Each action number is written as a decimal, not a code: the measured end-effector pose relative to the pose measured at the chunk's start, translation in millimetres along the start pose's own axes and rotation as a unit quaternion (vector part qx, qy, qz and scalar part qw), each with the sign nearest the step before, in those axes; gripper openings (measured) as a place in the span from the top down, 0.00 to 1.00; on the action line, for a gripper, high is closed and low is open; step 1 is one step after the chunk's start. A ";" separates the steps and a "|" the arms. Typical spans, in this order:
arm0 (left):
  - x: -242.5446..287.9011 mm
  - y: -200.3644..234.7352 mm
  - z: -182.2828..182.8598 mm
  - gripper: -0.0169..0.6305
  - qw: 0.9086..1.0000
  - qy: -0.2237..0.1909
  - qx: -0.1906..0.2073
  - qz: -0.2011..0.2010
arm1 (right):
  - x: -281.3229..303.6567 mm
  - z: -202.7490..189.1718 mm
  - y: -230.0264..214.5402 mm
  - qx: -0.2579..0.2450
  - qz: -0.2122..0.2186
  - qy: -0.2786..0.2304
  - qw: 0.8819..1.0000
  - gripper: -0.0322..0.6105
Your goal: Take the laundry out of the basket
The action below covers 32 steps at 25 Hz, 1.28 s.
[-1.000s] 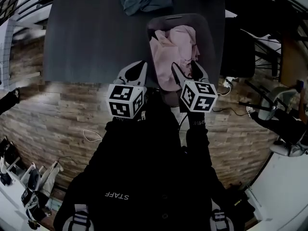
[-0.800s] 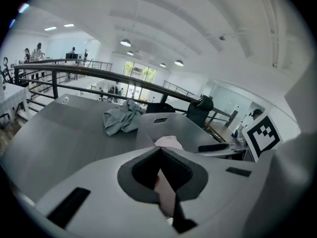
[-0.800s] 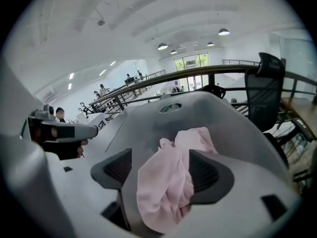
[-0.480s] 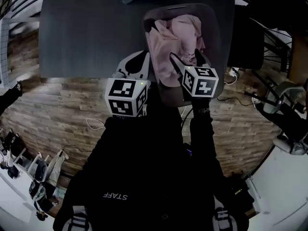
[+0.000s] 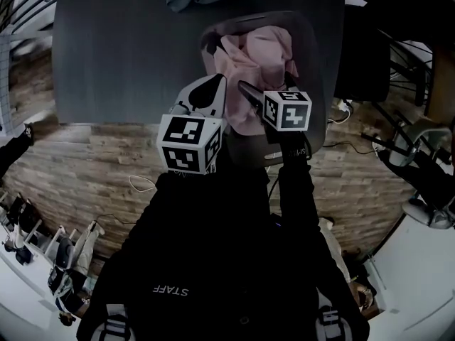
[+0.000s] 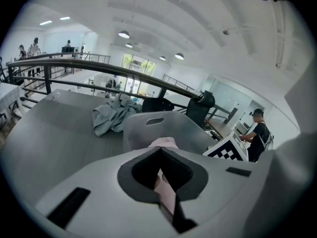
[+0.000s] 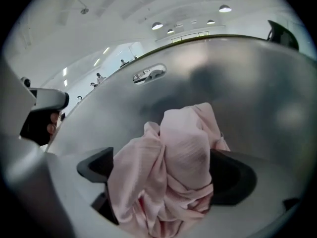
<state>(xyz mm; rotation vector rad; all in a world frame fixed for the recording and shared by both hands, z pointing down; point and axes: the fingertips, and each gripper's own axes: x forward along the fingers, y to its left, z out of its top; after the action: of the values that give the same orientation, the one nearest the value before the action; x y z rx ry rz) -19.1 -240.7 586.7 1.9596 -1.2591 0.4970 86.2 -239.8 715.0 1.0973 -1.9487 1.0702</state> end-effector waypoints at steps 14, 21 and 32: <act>10.7 8.1 2.3 0.97 1.000 0.006 -0.009 0.000 | 66.3 -42.9 -35.5 -0.003 -0.038 0.101 0.994 0.04; 9.3 12.2 -1.3 0.97 1.000 0.008 -0.014 0.005 | 97.3 -61.1 -48.4 -0.010 -0.072 0.139 0.988 0.04; -2.8 15.1 -7.3 0.97 1.000 0.003 -0.018 0.008 | 103.5 -58.7 -49.2 -0.029 -0.093 0.135 0.986 0.05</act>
<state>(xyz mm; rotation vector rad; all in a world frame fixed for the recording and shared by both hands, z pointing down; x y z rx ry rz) -33.3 -237.2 595.3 1.9185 -1.2721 0.4840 92.9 -240.8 843.6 1.0238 -1.6210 0.9975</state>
